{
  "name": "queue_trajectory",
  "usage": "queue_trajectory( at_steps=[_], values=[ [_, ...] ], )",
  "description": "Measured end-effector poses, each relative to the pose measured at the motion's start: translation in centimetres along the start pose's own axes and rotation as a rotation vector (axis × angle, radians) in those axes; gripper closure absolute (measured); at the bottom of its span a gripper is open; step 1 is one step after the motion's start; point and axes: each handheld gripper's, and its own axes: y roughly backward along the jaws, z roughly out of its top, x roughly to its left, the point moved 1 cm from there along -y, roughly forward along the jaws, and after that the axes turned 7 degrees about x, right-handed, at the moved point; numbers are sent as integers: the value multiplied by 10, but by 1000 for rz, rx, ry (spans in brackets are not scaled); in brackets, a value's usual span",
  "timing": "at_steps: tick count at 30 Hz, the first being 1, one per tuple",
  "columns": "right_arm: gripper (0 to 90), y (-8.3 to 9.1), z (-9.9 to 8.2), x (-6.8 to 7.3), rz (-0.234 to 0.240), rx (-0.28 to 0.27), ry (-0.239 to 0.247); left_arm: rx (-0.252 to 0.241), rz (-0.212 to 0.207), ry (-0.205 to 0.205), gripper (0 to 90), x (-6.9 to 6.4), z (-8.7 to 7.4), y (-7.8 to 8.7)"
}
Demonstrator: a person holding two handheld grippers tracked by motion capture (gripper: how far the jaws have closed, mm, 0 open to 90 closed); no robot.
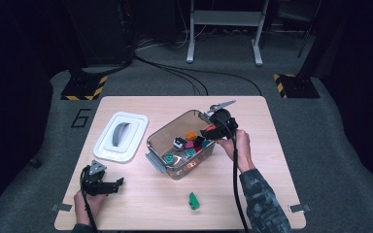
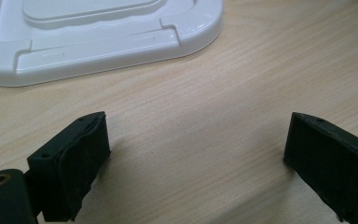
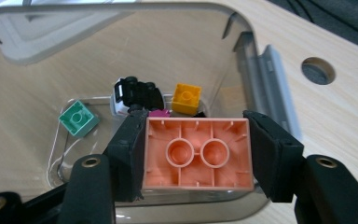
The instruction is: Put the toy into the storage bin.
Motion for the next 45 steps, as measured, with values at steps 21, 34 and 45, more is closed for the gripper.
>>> queue_trajectory(
  at_steps=[21, 34, 45],
  values=[
    [418, -12, -8, 11, 4, 70, 36, 1, 0, -2, 66, 0, 0, 0],
    [184, 6, -15, 12, -17, 33, 42, 0, 0, -2, 67, 0, 0, 0],
    [146, 28, -45, 20, 0, -36, 43, 1, 0, -5, 67, 0, 0, 0]
  ],
)
